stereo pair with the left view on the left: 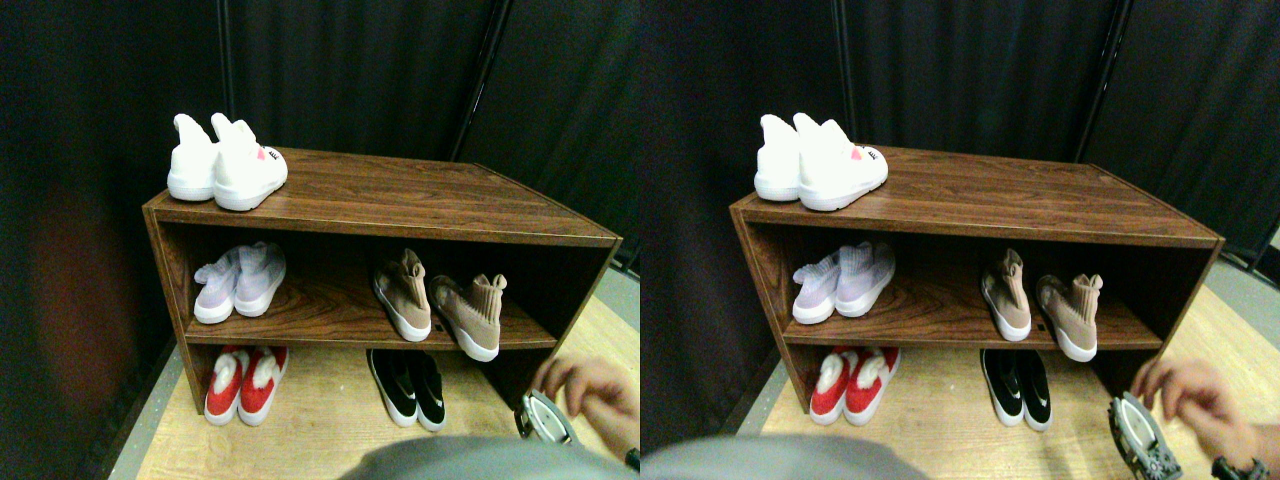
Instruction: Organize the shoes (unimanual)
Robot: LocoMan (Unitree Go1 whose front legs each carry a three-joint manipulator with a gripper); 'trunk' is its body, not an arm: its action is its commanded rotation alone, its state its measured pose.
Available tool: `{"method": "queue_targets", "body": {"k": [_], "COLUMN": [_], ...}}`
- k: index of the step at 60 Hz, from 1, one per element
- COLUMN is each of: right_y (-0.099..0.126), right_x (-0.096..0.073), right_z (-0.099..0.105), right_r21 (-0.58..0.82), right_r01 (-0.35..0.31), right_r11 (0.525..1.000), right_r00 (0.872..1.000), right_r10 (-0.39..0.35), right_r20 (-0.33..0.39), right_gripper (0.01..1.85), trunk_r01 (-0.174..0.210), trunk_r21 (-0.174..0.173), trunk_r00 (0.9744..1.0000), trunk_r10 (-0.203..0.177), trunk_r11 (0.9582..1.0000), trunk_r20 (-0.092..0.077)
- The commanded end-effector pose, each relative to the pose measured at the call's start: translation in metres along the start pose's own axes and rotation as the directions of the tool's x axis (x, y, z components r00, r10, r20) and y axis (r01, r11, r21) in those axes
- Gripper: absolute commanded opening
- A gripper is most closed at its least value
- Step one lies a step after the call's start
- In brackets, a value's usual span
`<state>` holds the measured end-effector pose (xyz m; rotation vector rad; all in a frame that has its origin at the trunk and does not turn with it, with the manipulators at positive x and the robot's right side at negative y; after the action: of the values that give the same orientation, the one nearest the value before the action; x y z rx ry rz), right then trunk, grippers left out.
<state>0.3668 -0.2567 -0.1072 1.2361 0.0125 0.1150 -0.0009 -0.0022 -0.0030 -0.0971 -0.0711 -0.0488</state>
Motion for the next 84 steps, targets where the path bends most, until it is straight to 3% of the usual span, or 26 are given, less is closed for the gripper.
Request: {"method": "queue_targets", "body": {"k": [1,27,57,70,74,75,78,80,81,84], "right_y": [0.008,0.006,0.004,0.011,0.016,0.017,0.023,0.026,0.026,0.03], "right_x": [0.001,0.005,0.008,0.007,0.004,0.004,0.002,0.002,0.002,0.002], "right_z": [0.0,0.006,0.004,0.004,0.003,0.003,0.001,0.0,0.0,-0.003], "right_r21": [0.008,-0.022,0.034,0.028,0.043,0.06,0.091,0.076,0.076,0.001], "right_r01": [-0.037,-0.03,-0.031,-0.044,-0.039,-0.037,-0.027,-0.015,-0.015,-0.005], "right_r11": [0.999,0.999,0.999,0.999,0.998,0.998,0.996,0.997,0.997,1.0], "right_r00": [0.999,1.0,0.999,0.999,0.999,0.999,0.999,0.999,0.999,1.0], "right_r10": [0.036,0.03,0.03,0.045,0.038,0.035,0.023,0.011,0.011,0.005], "right_r20": [0.008,0.003,0.023,-0.015,0.034,0.041,0.04,0.041,0.041,0.028], "right_gripper": [0.06,0.06,0.06,0.06,0.06,0.08,0.74,1.06,1.06,1.49], "trunk_r01": [-0.003,-0.001,0.004,0.011,0.012,0.012,0.014,0.014,0.014,0.013], "trunk_r21": [-0.009,-0.007,0.0,-0.001,-0.001,-0.001,-0.002,-0.005,-0.005,-0.006], "trunk_r00": [1.0,0.9999,0.9999,0.9999,0.9999,0.9999,0.9999,0.9999,0.9999,0.9999], "trunk_r10": [0.003,0.001,-0.004,-0.011,-0.012,-0.012,-0.014,-0.014,-0.014,-0.013], "trunk_r11": [1.0,1.0,1.0,0.9999,0.9999,0.9999,0.9999,0.9999,0.9999,0.9999], "trunk_r20": [-0.007,-0.011,-0.016,-0.013,-0.012,-0.012,-0.01,-0.008,-0.008,-0.005]}}
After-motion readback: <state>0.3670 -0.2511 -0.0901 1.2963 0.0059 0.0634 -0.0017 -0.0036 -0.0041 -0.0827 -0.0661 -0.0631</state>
